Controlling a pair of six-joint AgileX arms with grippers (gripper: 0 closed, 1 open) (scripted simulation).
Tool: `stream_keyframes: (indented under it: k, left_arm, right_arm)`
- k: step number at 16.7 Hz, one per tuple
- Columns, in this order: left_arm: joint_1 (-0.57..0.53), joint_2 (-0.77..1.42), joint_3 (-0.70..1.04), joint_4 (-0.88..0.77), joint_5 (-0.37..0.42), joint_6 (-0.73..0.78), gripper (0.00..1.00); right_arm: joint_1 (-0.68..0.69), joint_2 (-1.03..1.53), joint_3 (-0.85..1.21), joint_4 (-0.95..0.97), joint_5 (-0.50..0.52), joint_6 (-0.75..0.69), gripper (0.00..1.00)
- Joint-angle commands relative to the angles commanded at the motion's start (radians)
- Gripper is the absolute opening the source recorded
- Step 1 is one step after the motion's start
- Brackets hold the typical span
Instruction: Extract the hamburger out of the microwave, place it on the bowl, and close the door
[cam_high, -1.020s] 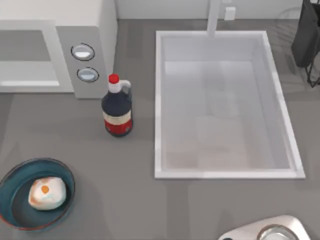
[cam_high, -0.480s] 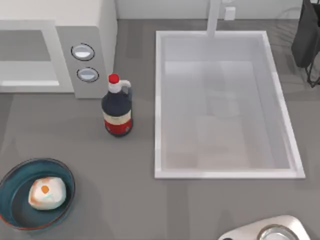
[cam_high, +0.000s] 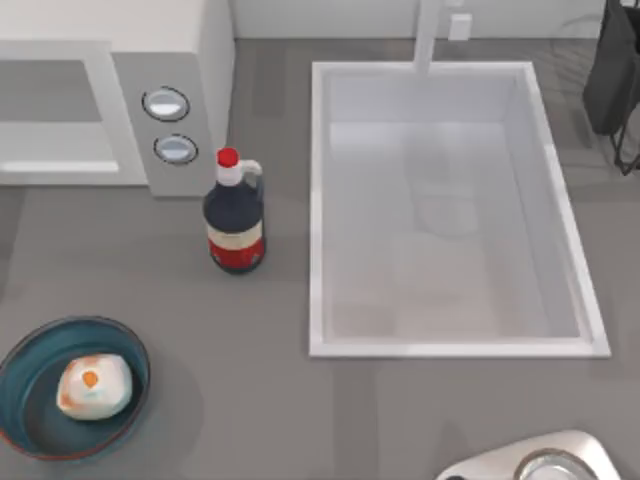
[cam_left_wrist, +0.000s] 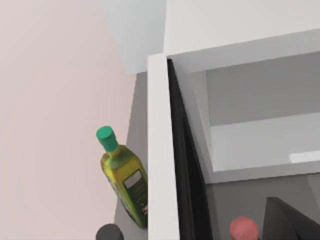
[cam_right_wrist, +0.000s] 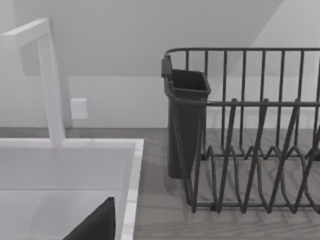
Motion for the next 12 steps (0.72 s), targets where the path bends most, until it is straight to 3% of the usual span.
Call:
stream_keyframes:
  k: [7,12]
  left_arm:
    - [0.244,0.66,0.429,-0.263,0.104,0.3,0.0]
    - [0.315,0.875,0.587,-0.391,0.113,0.404,0.0]
  right_arm:
    - [0.0,0.0,0.0,0.0,0.0,0.0,1.0]
    - [0.0,0.0,0.0,0.0,0.0,0.0,1.0]
